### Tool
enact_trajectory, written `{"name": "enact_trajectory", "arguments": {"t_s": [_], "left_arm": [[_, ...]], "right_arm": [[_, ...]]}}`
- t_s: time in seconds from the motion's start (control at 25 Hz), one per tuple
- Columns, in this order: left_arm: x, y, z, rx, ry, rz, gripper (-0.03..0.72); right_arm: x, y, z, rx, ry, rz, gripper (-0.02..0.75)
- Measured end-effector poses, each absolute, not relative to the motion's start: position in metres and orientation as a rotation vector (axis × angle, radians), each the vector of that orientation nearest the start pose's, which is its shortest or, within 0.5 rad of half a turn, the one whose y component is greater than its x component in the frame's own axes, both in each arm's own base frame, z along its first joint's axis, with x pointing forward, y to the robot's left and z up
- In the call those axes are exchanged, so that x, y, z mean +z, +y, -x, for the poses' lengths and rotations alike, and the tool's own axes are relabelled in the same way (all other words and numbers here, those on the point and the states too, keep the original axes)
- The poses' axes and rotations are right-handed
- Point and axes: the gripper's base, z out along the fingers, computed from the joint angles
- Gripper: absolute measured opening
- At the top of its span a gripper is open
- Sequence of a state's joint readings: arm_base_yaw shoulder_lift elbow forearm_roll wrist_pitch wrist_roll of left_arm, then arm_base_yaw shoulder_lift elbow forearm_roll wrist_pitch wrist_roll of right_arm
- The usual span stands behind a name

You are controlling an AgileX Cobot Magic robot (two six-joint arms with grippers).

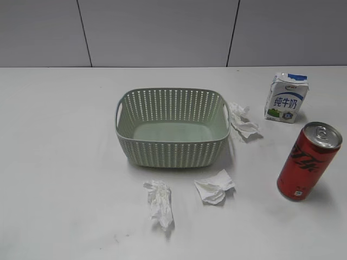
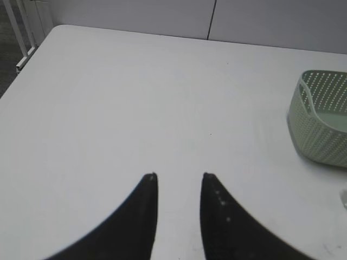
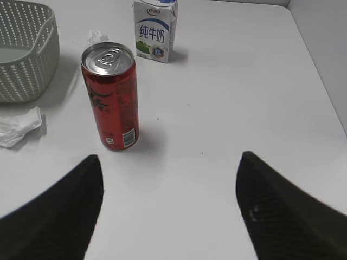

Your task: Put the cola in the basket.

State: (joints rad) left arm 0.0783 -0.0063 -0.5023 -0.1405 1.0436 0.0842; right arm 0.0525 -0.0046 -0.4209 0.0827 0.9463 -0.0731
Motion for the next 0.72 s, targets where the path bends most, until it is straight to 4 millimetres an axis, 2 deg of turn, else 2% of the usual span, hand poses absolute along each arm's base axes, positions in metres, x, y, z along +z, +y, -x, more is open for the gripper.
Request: {"name": "enact_trajectory", "arguments": {"t_s": [0.48,0.72], "left_arm": [[0.280,-0.011,0.005,-0.064,2.011,-0.012,0.217],[0.280,-0.011,0.005,-0.064,2.011,-0.012,0.217]], "right_arm": [[0.264,0.007,-0.009,0.085,2.009,0.120,0.580],[0.281,0.007,-0.031,0.085,2.081,0.117,0.580]]}}
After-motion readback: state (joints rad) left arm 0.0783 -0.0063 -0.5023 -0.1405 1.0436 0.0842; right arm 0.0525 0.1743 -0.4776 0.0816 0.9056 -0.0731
